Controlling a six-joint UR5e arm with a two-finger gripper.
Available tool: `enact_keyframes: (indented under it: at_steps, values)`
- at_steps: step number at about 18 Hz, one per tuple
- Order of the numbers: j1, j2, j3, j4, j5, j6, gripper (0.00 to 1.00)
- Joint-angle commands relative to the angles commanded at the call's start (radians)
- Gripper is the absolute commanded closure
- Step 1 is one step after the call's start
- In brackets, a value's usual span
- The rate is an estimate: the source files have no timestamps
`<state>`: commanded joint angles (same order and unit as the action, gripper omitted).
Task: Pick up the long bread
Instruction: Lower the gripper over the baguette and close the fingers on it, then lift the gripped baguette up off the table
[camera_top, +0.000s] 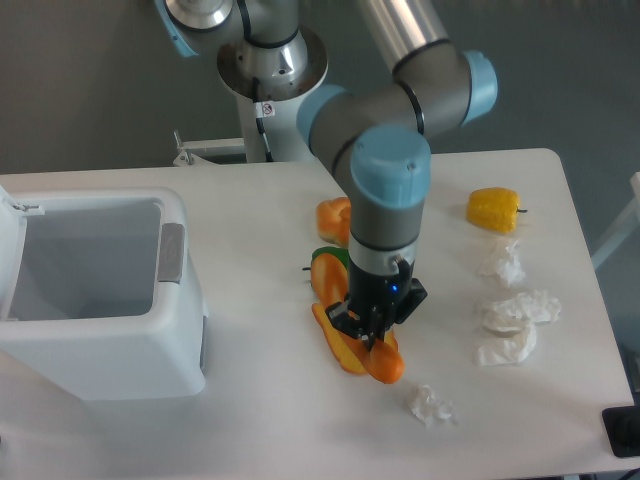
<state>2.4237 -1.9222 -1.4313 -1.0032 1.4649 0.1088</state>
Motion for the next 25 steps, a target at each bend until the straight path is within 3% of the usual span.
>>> enact_keyframes:
  at_steps: [8, 17, 25]
  values:
    - [-0.032, 0.087, 0.005, 0.0, -0.054, 0.113, 1.0]
    - [-0.014, 0.106, -0.008, 0.0, -0.205, 0.448, 1.0]
    - [0.038, 0.14, -0.024, -0.026, -0.287, 0.551, 1.0]
